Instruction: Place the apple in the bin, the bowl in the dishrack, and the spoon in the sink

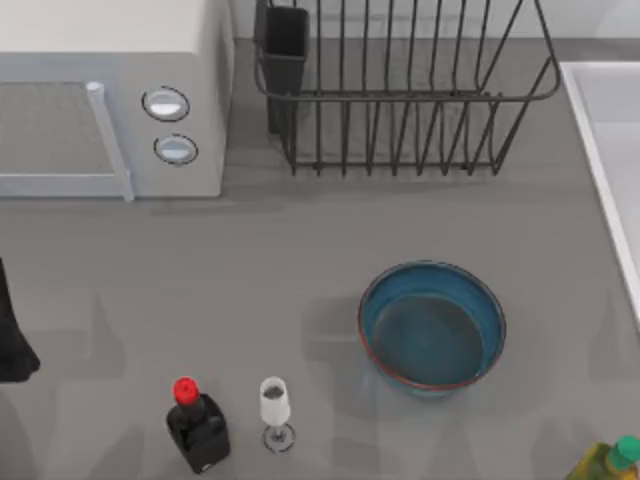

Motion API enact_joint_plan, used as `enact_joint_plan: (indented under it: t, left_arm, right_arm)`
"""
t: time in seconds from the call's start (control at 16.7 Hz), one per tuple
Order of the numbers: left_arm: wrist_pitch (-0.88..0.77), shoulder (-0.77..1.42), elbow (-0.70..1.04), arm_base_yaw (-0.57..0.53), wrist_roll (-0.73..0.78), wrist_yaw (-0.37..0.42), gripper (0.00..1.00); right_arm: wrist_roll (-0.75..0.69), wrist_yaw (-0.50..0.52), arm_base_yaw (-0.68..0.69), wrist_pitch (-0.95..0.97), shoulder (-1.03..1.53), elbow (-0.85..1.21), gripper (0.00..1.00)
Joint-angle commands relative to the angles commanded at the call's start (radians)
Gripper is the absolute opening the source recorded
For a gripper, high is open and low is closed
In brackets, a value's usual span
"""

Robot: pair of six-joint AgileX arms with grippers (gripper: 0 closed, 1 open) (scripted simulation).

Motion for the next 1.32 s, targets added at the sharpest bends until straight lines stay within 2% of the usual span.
enact_joint_plan:
  t: [0.48,1.32]
  left_arm:
    - [0.000,0.000,0.000,0.000,0.000,0.000,1.00]
    - [0.000,0.000,0.000,0.000,0.000,0.000,1.00]
  right_arm:
    - [0.018,0.000,0.017,-0.038,0.054,0.044,1.00]
    - [0.212,0.000,0.207,-0.503,0.751,0.608,1.00]
